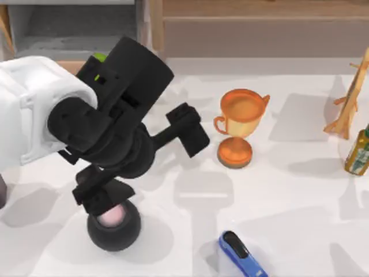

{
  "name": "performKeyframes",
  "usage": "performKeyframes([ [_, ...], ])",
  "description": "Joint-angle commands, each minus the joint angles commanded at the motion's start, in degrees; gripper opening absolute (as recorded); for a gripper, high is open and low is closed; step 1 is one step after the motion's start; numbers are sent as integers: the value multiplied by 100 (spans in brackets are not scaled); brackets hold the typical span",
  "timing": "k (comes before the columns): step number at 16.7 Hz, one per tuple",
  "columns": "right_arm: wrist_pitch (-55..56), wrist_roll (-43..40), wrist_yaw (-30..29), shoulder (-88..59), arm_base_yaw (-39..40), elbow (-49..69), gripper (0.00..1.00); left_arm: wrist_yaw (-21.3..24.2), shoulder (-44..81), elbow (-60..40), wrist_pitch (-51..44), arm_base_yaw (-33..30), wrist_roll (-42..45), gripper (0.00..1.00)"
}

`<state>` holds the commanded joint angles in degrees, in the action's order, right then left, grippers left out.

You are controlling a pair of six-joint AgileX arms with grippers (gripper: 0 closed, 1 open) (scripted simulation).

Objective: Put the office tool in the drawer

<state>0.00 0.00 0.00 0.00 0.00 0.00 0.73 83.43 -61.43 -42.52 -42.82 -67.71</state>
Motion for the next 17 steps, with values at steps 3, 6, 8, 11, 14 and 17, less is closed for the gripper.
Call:
performKeyframes([
  [3, 0, 0, 0, 0, 0, 0, 100, 15, 1478, -1139, -765, -782, -1222, 100],
  [6, 0, 0, 0, 0, 0, 0, 100, -2, 2613, -2075, -1350, -1405, -2194, 100],
  [8, 0, 0, 0, 0, 0, 0, 100, -26, 3178, -2539, -1624, -1707, -2677, 100],
  [11, 0, 0, 0, 0, 0, 0, 100, -55, 3620, -2913, -1838, -1948, -3051, 100],
  [14, 0, 0, 0, 0, 0, 0, 100, -57, 3653, -2941, -1854, -1966, -3077, 100],
  [17, 0, 0, 0, 0, 0, 0, 100, -56, 3650, -2906, -1818, -1945, -3066, 100],
])
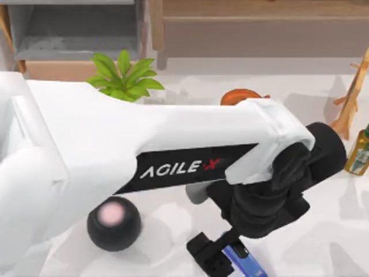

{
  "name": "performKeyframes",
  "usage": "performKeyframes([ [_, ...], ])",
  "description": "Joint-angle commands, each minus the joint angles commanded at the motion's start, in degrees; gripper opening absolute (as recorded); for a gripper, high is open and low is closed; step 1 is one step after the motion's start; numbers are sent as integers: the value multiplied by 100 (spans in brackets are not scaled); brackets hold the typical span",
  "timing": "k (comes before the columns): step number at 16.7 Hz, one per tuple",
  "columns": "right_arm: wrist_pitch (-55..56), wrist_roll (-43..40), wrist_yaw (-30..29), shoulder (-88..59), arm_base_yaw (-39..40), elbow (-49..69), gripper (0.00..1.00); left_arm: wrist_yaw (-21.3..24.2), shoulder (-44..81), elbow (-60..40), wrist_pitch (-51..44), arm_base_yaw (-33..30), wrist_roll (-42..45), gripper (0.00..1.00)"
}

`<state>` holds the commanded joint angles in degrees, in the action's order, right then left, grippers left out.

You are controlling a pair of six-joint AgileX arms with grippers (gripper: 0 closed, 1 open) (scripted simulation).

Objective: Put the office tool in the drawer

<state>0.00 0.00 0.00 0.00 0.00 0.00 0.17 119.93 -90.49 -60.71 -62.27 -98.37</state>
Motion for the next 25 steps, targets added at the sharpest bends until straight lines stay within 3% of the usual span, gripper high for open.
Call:
performKeyframes([
  [6, 0, 0, 0, 0, 0, 0, 100, 1, 344, 512, 870, -14, 2, 100],
  [11, 0, 0, 0, 0, 0, 0, 100, 1, 385, 568, 948, -16, -1, 100],
  [24, 0, 0, 0, 0, 0, 0, 100, 1, 385, 568, 948, -16, -1, 2],
  [25, 0, 0, 0, 0, 0, 0, 100, 1, 385, 568, 948, -16, -1, 0],
])
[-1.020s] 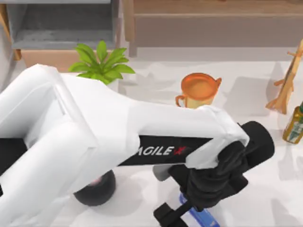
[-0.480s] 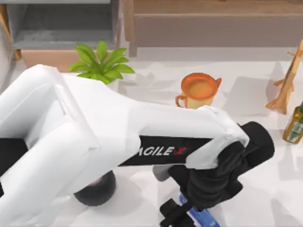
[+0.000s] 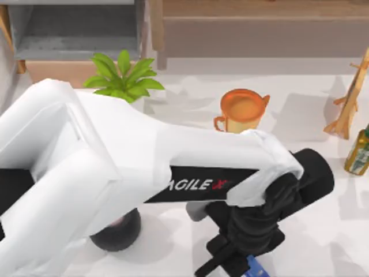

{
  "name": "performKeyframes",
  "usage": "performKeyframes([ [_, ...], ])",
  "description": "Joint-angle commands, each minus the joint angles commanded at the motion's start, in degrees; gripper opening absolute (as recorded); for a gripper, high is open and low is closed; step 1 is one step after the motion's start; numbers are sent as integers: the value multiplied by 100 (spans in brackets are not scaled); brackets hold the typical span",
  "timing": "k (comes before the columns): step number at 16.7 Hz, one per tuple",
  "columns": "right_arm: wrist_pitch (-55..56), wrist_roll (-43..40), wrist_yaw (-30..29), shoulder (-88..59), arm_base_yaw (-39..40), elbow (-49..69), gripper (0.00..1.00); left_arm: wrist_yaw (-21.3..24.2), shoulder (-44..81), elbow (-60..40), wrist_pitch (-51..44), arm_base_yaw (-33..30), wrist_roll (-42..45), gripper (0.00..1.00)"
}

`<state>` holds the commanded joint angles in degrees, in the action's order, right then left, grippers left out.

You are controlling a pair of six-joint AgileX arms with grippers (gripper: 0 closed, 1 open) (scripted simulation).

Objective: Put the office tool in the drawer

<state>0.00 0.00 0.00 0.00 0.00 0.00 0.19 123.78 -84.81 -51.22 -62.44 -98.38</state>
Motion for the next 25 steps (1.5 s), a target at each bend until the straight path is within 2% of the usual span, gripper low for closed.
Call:
performKeyframes([
  [9, 0, 0, 0, 0, 0, 0, 100, -3, -23, -25, -22, 6, 0, 0],
  [14, 0, 0, 0, 0, 0, 0, 100, -5, -244, -321, -567, 4, -6, 0],
  [19, 0, 0, 0, 0, 0, 0, 100, -5, -236, -323, -571, 6, 1, 0],
  [22, 0, 0, 0, 0, 0, 0, 100, 26, -411, -637, -632, 182, 322, 0],
  [25, 0, 0, 0, 0, 0, 0, 100, 60, -716, -1355, -809, 669, 1140, 0],
])
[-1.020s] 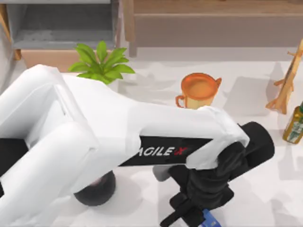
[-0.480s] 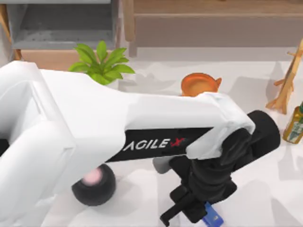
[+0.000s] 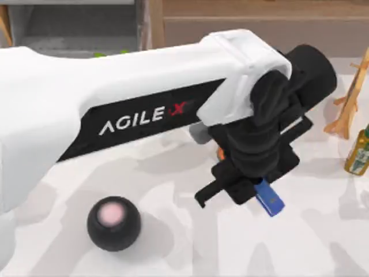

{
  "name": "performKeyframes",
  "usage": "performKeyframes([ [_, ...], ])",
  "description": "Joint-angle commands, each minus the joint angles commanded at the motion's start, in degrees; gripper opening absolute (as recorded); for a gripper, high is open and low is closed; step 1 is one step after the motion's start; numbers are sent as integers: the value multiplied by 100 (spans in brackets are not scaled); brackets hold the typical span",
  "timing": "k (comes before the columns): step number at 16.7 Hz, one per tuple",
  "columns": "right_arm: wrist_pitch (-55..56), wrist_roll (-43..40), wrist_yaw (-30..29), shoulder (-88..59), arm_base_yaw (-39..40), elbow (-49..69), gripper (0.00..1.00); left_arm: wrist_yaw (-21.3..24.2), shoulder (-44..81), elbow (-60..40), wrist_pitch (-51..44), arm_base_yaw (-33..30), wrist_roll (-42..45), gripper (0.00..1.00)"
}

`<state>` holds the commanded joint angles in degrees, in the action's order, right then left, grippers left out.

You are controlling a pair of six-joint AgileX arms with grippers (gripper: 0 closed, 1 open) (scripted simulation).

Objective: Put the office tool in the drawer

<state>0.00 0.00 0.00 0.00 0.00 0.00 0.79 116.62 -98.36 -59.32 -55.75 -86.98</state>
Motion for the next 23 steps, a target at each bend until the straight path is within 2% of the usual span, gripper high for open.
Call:
performKeyframes([
  [5, 0, 0, 0, 0, 0, 0, 100, -57, -206, -1511, -596, 1420, 2178, 0],
  [10, 0, 0, 0, 0, 0, 0, 100, -198, 129, -2832, -1407, 3262, 4916, 0],
  [16, 0, 0, 0, 0, 0, 0, 100, -298, 1028, -3952, -2149, 5505, 7954, 0],
  [20, 0, 0, 0, 0, 0, 0, 100, -229, 1907, -4410, -2263, 6734, 9370, 0],
  [23, 0, 0, 0, 0, 0, 0, 100, -89, 2622, -4636, -2203, 7298, 10084, 0],
])
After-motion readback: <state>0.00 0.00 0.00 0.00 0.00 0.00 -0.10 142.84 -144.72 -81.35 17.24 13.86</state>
